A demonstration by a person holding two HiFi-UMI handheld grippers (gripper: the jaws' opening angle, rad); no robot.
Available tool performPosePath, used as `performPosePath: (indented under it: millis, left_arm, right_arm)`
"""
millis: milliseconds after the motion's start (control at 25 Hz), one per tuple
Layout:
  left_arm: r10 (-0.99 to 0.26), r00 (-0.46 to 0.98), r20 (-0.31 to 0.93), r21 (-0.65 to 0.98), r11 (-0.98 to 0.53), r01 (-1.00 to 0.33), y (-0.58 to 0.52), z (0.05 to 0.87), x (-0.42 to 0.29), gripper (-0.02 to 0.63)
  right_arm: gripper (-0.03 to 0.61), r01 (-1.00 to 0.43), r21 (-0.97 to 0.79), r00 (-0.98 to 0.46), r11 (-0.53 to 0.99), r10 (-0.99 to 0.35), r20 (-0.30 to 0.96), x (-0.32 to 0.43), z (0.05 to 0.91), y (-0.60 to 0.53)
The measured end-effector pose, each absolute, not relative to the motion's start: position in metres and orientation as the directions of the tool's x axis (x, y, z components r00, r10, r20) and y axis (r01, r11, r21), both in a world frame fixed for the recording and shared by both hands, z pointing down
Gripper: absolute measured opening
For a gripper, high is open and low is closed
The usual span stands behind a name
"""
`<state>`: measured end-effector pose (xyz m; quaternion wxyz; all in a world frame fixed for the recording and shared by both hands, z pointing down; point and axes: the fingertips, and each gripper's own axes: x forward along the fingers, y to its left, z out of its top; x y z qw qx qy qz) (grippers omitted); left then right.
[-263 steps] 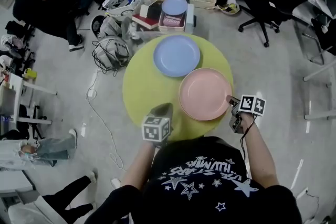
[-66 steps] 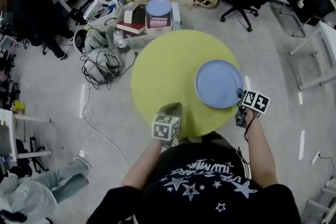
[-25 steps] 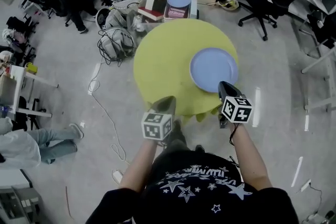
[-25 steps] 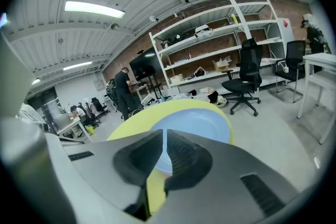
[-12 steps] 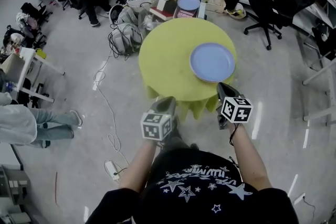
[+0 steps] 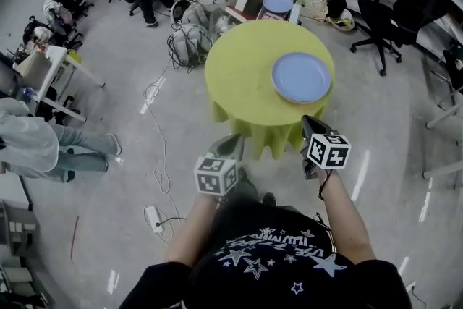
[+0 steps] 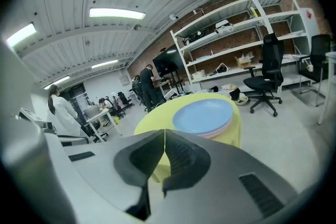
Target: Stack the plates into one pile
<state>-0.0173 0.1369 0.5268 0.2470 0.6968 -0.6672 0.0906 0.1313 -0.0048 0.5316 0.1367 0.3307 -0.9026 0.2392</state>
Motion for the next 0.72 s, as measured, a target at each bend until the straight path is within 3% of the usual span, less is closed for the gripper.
performPosePath:
  millis: [720]
  left_arm:
    - [-0.889, 0.058, 0.454, 0.212, 0.045, -0.976, 0.143, 0.517, -0.018, 0.02]
  right_arm:
    - [0.015, -0.579, -0.361, -0.803, 0.731, -0.436, 0.407, 0.097, 0.534, 0.005]
